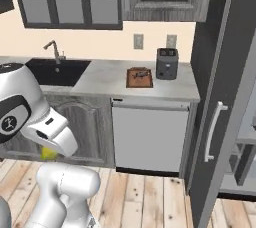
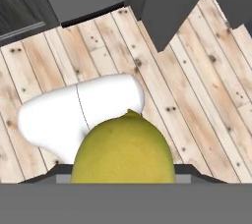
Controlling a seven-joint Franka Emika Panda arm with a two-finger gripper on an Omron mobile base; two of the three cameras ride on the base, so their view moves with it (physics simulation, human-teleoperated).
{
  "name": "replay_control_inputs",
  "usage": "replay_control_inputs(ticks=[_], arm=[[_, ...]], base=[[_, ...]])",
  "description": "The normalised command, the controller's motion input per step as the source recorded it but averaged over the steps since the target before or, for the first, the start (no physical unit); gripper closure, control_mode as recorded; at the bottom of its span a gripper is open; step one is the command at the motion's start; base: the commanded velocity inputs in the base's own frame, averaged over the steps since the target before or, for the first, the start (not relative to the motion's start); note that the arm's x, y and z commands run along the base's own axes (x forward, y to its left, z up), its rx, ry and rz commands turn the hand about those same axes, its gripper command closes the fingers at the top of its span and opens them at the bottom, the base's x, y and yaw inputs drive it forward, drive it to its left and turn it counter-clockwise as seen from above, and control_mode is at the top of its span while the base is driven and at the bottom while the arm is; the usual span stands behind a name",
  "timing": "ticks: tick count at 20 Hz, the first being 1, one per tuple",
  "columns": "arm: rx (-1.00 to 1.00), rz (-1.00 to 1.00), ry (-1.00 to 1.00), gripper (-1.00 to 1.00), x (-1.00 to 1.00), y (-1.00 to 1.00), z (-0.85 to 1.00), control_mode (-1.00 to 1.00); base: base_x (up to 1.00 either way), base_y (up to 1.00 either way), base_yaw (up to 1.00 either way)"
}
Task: Retrieve a lemon from the fridge and place it on the cutting board with the fish.
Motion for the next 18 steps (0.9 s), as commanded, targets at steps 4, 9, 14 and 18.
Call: replay_control_inputs(ticks=[4, 9, 14, 18], arm=[[0.0, 0.0, 0.0, 1.0, 0.0, 0.0, 0.0, 1.0], [0.0, 0.0, 0.0, 1.0, 0.0, 0.0, 0.0, 1.0], [0.0, 0.0, 0.0, 1.0, 0.0, 0.0, 0.0, 1.0], [0.0, 0.0, 0.0, 1.0, 0.0, 0.0, 0.0, 1.0]], base=[[0.67, 0.56, -0.1], [0.81, 0.36, -0.03], [0.84, 0.05, 0.0], [0.65, -0.21, 0.0]])
